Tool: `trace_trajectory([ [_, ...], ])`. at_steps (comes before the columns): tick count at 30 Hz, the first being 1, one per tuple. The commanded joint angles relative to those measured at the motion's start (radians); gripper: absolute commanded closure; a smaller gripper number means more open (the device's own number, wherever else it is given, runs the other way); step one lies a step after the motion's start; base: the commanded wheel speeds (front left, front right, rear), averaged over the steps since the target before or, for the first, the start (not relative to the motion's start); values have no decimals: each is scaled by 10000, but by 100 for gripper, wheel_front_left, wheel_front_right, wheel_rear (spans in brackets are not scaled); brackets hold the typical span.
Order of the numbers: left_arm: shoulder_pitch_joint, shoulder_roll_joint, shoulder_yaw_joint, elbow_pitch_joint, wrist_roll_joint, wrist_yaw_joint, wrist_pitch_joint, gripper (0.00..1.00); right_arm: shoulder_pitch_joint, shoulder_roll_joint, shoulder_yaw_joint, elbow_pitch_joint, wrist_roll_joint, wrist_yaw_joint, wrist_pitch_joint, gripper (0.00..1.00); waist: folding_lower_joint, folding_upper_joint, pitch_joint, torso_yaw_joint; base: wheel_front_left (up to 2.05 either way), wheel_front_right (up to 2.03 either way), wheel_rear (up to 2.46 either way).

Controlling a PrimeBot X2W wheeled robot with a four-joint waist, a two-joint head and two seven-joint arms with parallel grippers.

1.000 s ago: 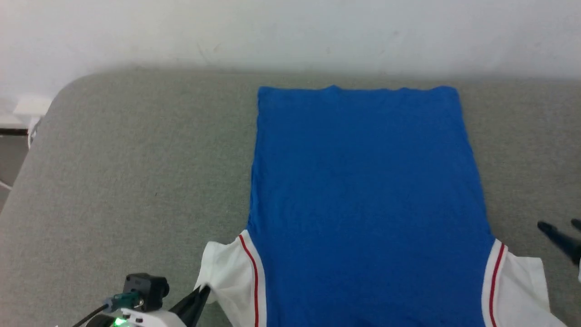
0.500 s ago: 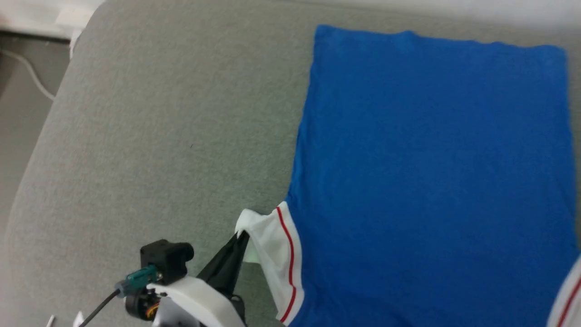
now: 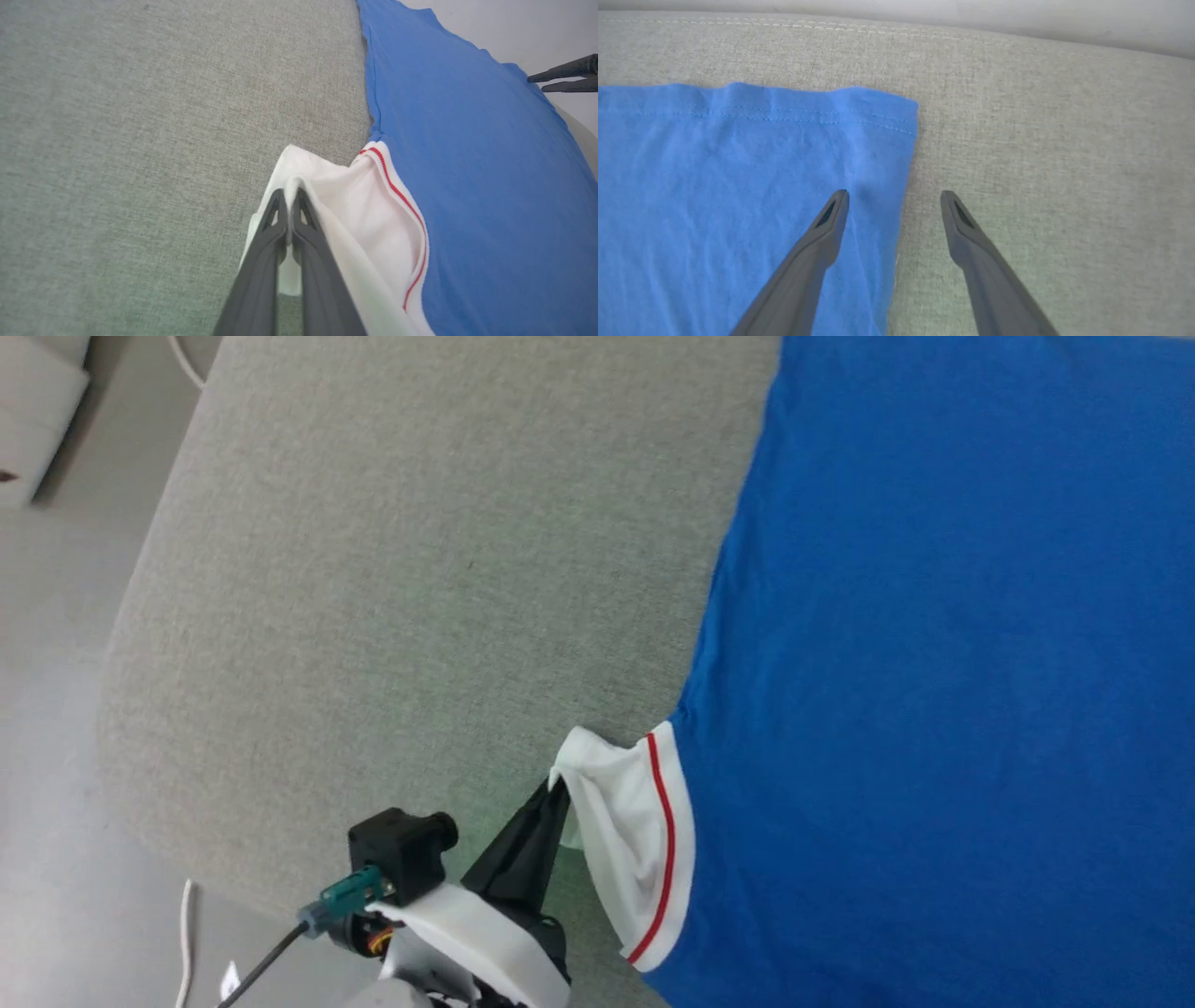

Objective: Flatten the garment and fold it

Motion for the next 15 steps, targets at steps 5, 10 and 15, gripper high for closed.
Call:
trace_trajectory([
  [5,-236,-320,-204,153,162,-117,-196,100,-415,-177,139,593,-753,-7,-19,0,-2,0,695,641,0,0,0],
  [10,-297,-390,-274,339,189,-147,-216,100,-156,-301,280,1075,-1012,-7,124,100,-2,0,624,623,0,0,0],
  [15,-290,-330,-254,535,173,-127,-209,100,63,-215,203,1389,-1034,-7,-89,100,-2,0,245,393,0,0,0],
])
